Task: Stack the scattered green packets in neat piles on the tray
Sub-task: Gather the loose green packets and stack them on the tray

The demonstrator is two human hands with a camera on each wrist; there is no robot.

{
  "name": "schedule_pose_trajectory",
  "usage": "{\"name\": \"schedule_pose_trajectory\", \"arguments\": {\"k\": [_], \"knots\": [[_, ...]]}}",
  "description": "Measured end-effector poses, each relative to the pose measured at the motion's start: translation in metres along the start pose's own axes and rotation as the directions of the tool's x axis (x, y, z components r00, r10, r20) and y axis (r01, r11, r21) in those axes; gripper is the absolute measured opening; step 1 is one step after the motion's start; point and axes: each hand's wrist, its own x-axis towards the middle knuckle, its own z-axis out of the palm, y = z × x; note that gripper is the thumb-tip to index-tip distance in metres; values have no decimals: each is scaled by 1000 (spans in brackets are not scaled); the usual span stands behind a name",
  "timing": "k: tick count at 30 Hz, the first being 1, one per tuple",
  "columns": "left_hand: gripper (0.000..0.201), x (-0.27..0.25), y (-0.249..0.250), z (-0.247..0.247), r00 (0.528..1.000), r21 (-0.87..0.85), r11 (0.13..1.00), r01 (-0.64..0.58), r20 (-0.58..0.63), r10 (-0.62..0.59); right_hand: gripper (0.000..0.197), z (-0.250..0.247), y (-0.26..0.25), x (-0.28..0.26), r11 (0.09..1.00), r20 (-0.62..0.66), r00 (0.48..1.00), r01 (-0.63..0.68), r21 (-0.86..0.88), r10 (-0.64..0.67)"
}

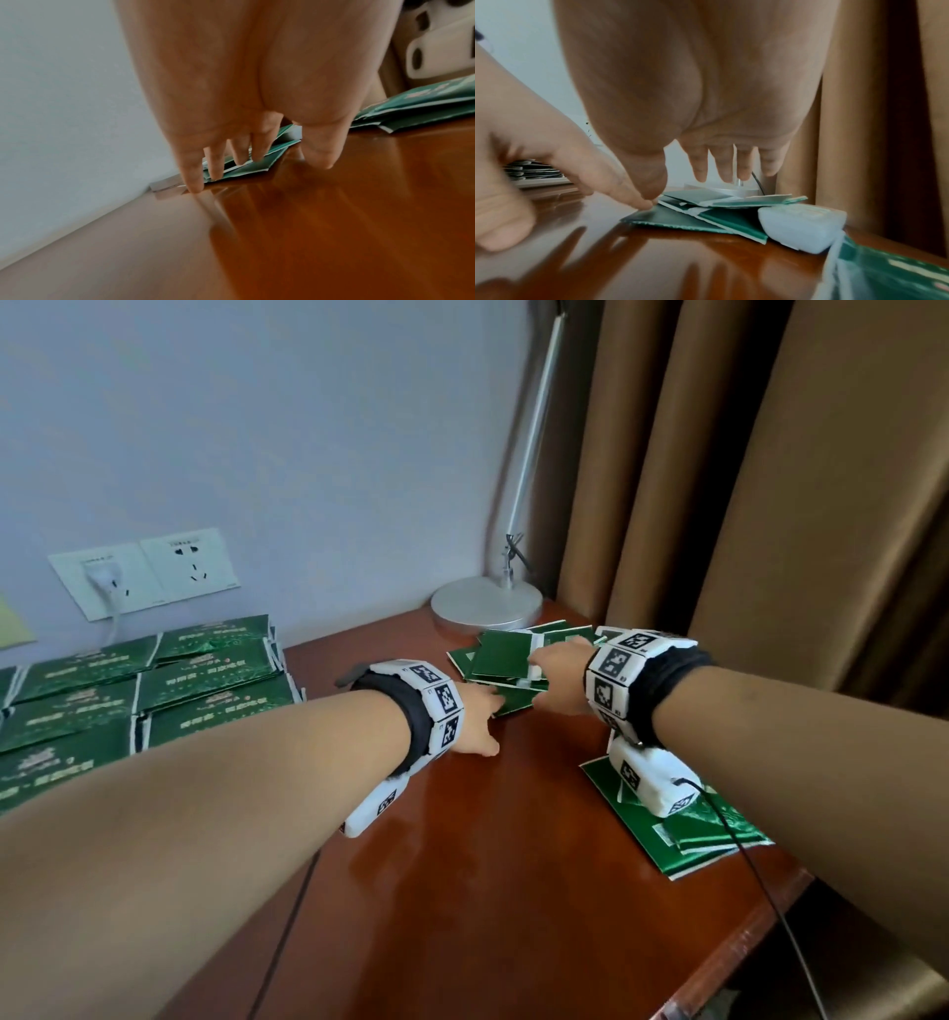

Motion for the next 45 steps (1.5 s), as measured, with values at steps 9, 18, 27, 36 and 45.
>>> {"name": "schedule_pose_trajectory", "arguments": {"k": [9, 18, 27, 36, 45], "knots": [[54, -3, -16, 8, 999, 76, 997, -30, 33, 27, 31, 10, -50, 20, 987, 133, 979, 149, 66, -157], [49, -27, -19, 20, 996, 66, 994, -88, -29, 90, 35, 6, -56, -3, 956, 84, 959, 256, 145, -270], [66, -52, -20, 29, 998, 159, 985, -61, 13, 60, 46, 8, -72, -13, 981, 157, 972, 185, -63, -173], [52, -38, -4, 15, 998, 49, 997, -57, -30, 58, 34, 6, -66, -6, 988, 137, 980, 150, -44, -142], [66, -41, -17, 26, 997, 24, 998, -66, -34, 67, 38, 6, -64, 5, 989, 146, 981, 137, -57, -128]]}}
